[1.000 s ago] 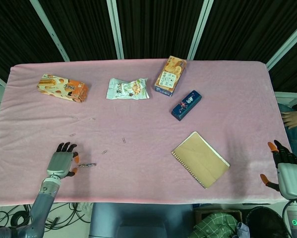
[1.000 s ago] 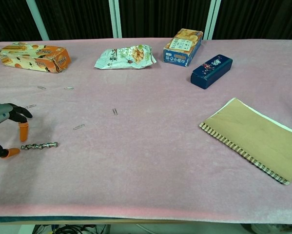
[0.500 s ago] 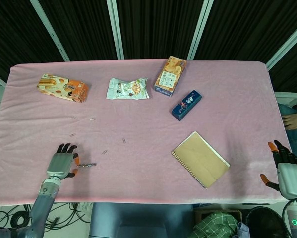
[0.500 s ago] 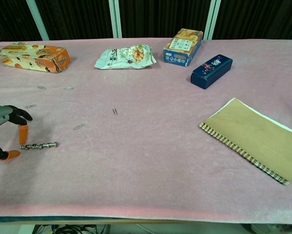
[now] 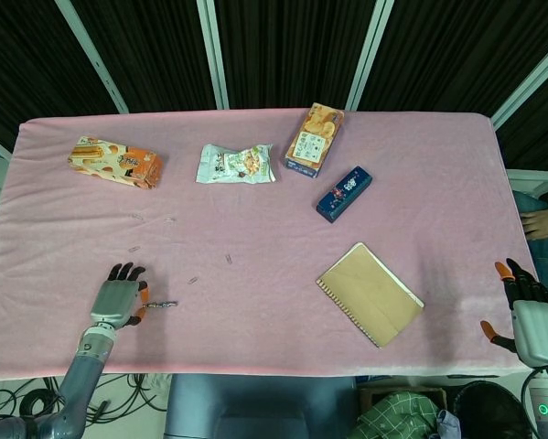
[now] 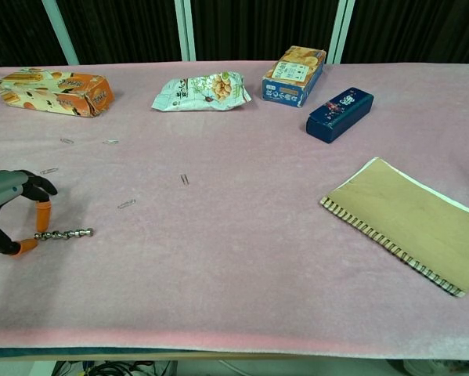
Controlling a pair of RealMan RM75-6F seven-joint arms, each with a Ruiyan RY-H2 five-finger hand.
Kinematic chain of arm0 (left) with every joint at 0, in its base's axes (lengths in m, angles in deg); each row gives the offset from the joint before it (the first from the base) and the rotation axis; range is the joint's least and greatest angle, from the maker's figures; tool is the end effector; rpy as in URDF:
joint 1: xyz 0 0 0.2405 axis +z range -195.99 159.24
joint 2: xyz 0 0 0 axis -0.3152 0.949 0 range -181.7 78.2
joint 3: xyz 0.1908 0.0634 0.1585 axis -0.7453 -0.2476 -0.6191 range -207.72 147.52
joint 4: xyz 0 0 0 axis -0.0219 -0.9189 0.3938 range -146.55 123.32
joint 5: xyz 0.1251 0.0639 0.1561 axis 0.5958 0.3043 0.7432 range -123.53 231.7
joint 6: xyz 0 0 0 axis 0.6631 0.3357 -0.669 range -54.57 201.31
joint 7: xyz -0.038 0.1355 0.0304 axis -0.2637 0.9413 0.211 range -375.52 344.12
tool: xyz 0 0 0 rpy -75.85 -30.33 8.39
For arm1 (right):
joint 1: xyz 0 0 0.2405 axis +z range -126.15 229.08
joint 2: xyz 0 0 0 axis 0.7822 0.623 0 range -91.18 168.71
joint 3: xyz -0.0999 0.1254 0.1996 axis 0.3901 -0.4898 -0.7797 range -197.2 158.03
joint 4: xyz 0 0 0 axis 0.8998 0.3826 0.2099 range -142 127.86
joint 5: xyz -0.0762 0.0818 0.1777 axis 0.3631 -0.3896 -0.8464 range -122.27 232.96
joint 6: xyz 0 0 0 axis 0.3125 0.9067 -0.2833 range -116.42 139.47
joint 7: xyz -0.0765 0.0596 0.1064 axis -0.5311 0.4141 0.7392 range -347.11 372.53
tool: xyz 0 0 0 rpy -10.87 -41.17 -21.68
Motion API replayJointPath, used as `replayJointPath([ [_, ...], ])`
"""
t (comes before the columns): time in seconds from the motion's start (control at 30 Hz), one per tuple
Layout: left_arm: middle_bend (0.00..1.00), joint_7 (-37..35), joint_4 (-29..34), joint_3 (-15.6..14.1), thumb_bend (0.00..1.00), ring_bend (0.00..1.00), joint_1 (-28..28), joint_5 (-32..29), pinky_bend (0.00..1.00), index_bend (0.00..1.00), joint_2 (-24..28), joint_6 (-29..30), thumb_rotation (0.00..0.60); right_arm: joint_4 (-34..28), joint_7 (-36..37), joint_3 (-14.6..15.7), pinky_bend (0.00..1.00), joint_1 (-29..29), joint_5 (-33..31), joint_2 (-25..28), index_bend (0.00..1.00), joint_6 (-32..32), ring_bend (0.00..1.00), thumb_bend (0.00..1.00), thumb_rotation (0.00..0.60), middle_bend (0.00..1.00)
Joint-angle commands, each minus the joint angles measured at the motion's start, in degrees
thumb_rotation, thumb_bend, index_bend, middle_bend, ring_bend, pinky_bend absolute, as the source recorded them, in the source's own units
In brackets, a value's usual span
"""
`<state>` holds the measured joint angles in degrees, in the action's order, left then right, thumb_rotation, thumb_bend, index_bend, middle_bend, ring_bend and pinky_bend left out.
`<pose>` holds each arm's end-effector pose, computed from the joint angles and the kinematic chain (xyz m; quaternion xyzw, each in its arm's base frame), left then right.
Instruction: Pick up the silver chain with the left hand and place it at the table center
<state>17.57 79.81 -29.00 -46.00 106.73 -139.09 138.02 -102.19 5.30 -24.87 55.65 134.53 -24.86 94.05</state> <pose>-0.2513 0.2541 -0.0155 -0.7014 -0.4574 -0.2160 0.5021 -0.3185 -0.1845 0.1632 0.5752 -0.3943 0.3389 0.6315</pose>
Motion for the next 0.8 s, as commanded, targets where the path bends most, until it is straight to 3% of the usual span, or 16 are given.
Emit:
replayJointPath([
  [0.03, 0.14, -0.1, 0.0, 0.2, 0.34, 0.00, 0.0, 0.0, 0.00, 0.54, -0.2, 0.1, 0.600, 0.0, -0.1, 0.0, 0.17, 0.0, 0.0, 0.0, 0.04, 0.0, 0.09, 0.14, 0.600, 0.02],
  [0.8, 0.16, 0.5, 0.0, 0.0, 0.36, 0.00, -0.1, -0.1, 0.00, 0.57, -0.3, -0.6, 0.600, 0.1, -0.2, 0.1, 0.17, 0.1, 0.1, -0.1, 0.04, 0.0, 0.09, 0.14, 0.600, 0.02],
])
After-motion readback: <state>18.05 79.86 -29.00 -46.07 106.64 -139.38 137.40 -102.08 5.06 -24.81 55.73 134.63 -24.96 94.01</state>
